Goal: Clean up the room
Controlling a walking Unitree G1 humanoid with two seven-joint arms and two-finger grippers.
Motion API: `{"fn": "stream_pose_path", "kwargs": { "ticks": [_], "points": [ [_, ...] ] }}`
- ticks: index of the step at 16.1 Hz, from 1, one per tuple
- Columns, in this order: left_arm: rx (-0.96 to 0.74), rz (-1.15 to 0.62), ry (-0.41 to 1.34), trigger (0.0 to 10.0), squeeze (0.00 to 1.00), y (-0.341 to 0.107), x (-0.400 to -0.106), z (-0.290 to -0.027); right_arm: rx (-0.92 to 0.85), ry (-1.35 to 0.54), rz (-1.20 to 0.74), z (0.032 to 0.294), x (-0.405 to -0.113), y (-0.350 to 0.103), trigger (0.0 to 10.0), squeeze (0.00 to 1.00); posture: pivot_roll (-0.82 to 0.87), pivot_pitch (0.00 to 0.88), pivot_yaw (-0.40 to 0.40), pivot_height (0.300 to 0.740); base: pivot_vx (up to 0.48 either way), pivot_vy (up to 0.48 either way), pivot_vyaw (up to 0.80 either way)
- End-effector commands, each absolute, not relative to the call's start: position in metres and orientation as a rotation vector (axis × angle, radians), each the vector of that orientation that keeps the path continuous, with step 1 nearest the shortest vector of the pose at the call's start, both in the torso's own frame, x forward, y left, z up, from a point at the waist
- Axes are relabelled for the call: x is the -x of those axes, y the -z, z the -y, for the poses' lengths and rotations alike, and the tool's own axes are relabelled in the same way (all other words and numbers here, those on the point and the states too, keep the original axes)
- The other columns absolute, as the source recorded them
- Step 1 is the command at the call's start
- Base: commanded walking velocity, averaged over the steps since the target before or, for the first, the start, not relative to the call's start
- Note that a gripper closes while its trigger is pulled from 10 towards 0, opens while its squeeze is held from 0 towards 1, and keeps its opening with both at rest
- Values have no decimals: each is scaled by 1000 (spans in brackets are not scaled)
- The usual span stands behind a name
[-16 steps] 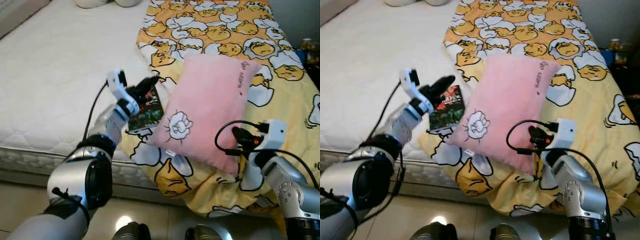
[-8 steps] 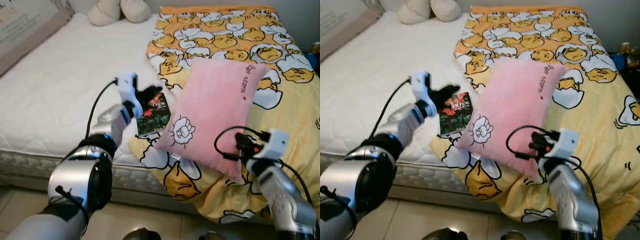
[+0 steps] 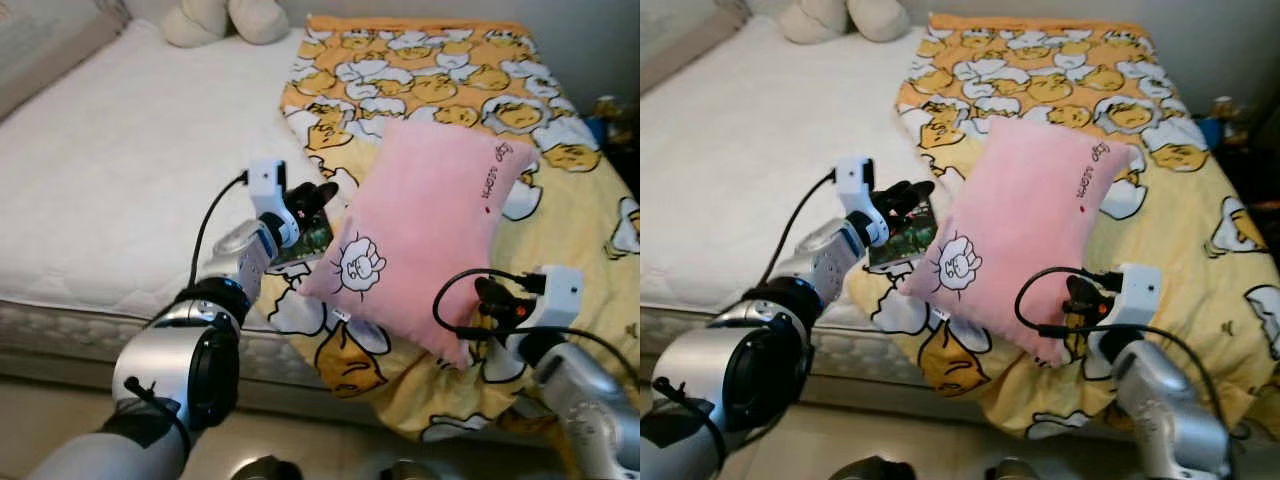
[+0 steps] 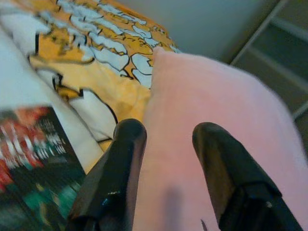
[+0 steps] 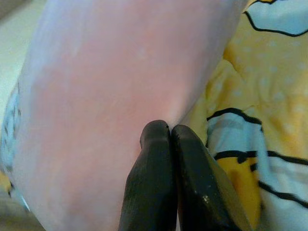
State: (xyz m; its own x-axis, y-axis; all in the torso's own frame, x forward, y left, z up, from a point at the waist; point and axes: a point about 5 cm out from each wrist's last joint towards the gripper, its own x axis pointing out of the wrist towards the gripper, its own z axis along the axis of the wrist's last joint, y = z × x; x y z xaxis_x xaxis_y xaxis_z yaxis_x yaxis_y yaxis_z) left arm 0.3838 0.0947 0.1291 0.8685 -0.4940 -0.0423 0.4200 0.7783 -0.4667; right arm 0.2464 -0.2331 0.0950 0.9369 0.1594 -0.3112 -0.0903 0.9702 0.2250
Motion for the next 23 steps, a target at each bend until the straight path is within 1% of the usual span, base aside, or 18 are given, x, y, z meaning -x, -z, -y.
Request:
{"fn": "stream_pose_path", "kwargs": {
  "ticks": [1, 3, 4, 5, 7, 10, 15, 17, 21, 22, 23],
  "points": [
    [534, -219, 456, 10000, 1000, -113, -377, -95, -175, -148, -314, 240, -251, -109, 0, 0, -338, 41, -15, 724, 0, 0, 0],
    [542, -231, 482, 10000, 1000, -109, -374, -89, -163, -152, -312, 245, -255, -115, 0, 0, -337, 49, -25, 724, 0, 0, 0],
    [521, -246, 546, 10000, 1000, -106, -371, -82, -149, -165, -317, 248, -257, -118, 0, 0, -336, 65, -30, 724, 0, 0, 0],
    [491, -263, 573, 10000, 1000, -104, -369, -80, -145, -167, -320, 248, -257, -119, 0, 0, -337, 72, -28, 724, 0, 0, 0],
    [446, -281, 608, 10000, 1000, -103, -368, -83, -147, -171, -327, 247, -256, -118, 0, 0, -335, 81, -17, 724, 0, 0, 0],
    [493, -274, 646, 10000, 1000, -109, -370, -83, -167, -181, -334, 241, -254, -114, 0, 0, -328, 90, -3, 724, 0, 0, 0],
    [557, -302, 654, 10000, 1000, -109, -369, -77, -184, -194, -324, 236, -248, -119, 0, 0, -357, 114, 26, 724, 0, 0, 0],
    [537, -317, 660, 10000, 1000, -107, -368, -74, -181, -200, -318, 235, -245, -122, 0, 0, -379, 127, 33, 724, 0, 0, 0],
    [483, -360, 608, 10000, 1000, -100, -367, -79, -172, -208, -311, 235, -235, -129, 0, 0, -418, 153, 52, 724, 0, 0, 0],
    [446, -390, 612, 10000, 1000, -94, -364, -76, -175, -199, -310, 237, -230, -131, 0, 0, -424, 160, 56, 724, 0, 0, 0],
    [432, -416, 628, 10000, 976, -89, -360, -70, -185, -192, -306, 236, -227, -132, 0, 0, -426, 166, 60, 724, 0, 0, 0]
  ]
}}
